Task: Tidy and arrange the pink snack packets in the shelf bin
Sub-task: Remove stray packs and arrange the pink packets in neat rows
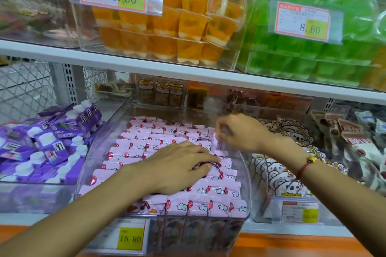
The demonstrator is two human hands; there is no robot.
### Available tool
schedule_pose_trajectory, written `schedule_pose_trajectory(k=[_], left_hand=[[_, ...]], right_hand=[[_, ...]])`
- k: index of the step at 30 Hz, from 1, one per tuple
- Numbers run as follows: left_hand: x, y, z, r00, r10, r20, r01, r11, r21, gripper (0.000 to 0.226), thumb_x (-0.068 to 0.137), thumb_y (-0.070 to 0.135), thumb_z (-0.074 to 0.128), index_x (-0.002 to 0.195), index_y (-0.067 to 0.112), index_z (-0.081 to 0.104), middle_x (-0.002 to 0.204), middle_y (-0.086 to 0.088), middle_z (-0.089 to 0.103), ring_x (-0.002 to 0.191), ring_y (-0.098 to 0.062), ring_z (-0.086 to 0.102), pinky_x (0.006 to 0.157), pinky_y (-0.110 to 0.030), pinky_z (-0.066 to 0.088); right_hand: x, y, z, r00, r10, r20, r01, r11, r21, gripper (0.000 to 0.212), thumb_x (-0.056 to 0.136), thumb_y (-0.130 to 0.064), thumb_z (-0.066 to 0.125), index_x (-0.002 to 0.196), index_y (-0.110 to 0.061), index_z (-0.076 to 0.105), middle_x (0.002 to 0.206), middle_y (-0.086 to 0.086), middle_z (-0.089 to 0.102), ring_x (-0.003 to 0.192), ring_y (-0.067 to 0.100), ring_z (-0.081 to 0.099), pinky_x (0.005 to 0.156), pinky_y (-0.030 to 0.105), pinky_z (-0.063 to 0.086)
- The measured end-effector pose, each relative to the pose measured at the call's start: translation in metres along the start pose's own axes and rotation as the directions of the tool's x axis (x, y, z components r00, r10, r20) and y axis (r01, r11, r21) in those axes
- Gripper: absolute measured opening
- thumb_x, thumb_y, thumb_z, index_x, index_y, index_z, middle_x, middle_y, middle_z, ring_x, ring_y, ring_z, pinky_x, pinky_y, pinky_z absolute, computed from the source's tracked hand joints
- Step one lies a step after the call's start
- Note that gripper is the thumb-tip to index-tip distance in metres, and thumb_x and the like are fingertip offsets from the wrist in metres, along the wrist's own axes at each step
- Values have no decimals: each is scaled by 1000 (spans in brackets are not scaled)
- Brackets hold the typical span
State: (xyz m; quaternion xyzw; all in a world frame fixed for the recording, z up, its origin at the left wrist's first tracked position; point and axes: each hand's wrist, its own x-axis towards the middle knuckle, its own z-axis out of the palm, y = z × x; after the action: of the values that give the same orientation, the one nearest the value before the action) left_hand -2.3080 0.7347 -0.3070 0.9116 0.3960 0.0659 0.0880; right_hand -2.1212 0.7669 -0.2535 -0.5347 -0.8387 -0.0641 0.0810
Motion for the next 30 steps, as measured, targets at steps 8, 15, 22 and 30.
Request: schedule_pose_trajectory(k=[8, 15, 22, 30], left_hand=[[-1, 0, 4, 1000, -10, -11, 10, 999, -41, 43, 100, 51, 21, 142, 47, 31, 150, 19, 30, 135, -4, 23, 109, -29, 22], [-5, 16, -9, 871, -287, -399, 108, 904, -413, 54, 78, 76, 37, 119, 42, 45, 120, 20, 51, 84, 10, 53, 63, -19, 43], [-6, 28, -20, 858, -170, -485, -147, 823, -548, 49, 78, 53, 64, 123, 40, 50, 115, 27, 59, 102, 11, 55, 76, -8, 48], [-7, 14, -26, 779, -349, -522, -171, 682, -711, 22, 88, 33, 61, 105, 48, 60, 92, 24, 70, 84, 5, 62, 70, -18, 50]], right_hand=[[-32, -11, 14, 837, 96, -538, 90, 946, 310, 9, 98, -24, 48, 93, -17, 51, 78, -4, 57, 73, 15, 50, 61, 32, 38], [-51, -22, 0, 569, 377, -731, 243, 772, 587, 7, 98, -15, 47, 92, -14, 50, 74, -14, 54, 65, -2, 48, 60, 13, 39], [-50, -33, -8, 699, 604, -382, 248, 296, 922, 15, 98, -7, 45, 85, -10, 52, 56, -12, 60, 52, -6, 55, 50, 8, 43], [-52, -21, -8, 775, 533, -339, 67, 464, 883, 14, 94, -15, 54, 107, -20, 56, 101, -1, 68, 86, 9, 61, 79, 19, 47]])
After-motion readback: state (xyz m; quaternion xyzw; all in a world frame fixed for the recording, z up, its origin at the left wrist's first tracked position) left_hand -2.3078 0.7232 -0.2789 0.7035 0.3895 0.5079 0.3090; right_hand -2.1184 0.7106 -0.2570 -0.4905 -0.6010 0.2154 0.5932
